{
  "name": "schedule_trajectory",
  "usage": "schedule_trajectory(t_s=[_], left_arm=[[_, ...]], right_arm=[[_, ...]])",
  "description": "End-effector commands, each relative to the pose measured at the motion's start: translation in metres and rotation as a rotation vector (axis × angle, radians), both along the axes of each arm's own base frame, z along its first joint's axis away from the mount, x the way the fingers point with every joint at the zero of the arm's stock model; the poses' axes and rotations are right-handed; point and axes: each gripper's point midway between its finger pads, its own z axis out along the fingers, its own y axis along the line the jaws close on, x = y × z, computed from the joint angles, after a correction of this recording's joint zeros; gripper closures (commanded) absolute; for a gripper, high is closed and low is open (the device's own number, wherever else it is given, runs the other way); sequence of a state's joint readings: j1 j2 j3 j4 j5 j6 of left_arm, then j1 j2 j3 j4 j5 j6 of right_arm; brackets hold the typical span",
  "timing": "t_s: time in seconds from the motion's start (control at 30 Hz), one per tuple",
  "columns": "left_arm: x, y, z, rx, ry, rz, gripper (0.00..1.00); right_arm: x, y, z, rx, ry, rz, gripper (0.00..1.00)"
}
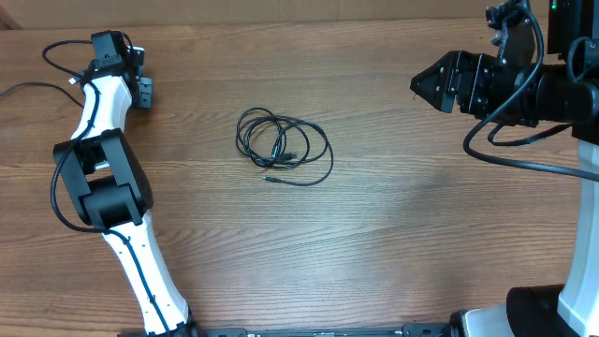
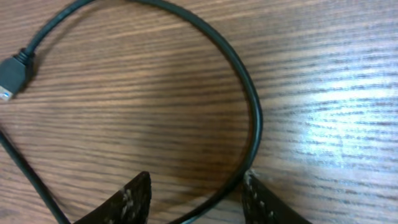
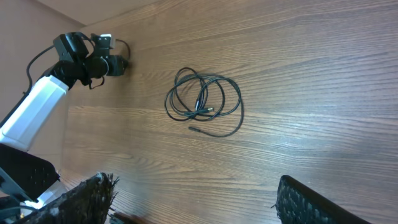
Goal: Untangle cables
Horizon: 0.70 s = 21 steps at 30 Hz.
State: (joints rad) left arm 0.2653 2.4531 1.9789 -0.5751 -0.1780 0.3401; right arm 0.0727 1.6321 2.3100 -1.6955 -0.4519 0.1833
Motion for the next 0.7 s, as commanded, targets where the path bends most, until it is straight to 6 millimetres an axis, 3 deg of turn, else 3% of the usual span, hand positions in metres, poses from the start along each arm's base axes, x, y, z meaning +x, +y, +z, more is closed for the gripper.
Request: schedule_trajectory(t_s=[0.0, 0.13, 0.27, 0.37, 0.5, 0.67], left_arm=[[-0.017, -0.019, -0.060, -0.123, 0.102, -0.050, 0.48], [-0.021, -0.020, -0.062, -0.195, 0.099, -0.048, 0.48], [-0.032, -0.015, -0.066, -0.271, 0.112, -0.034, 0.54], [-0.038, -0.015, -0.067, -0.326, 0.117, -0.035, 0.62], [-0.042, -0.015, -0.068, -0.340, 0.131, -0.030, 0.95], [-0.034, -0.021, -0.056, -0.332, 0.118, -0.037, 0.96]], right_arm=[[0.000, 0.001, 0.000, -0.006, -0.002, 0.003, 0.16], [0.000, 0.001, 0.000, -0.006, -0.003, 0.003, 0.16], [0.000, 0.001, 0.000, -0.006, -0.003, 0.003, 0.16], [0.000, 0.001, 0.000, -0.006, -0.003, 0.004, 0.16], [0.000, 0.001, 0.000, -0.006, -0.003, 0.003, 0.16], [0.000, 0.001, 0.000, -0.006, -0.003, 0.004, 0.15]])
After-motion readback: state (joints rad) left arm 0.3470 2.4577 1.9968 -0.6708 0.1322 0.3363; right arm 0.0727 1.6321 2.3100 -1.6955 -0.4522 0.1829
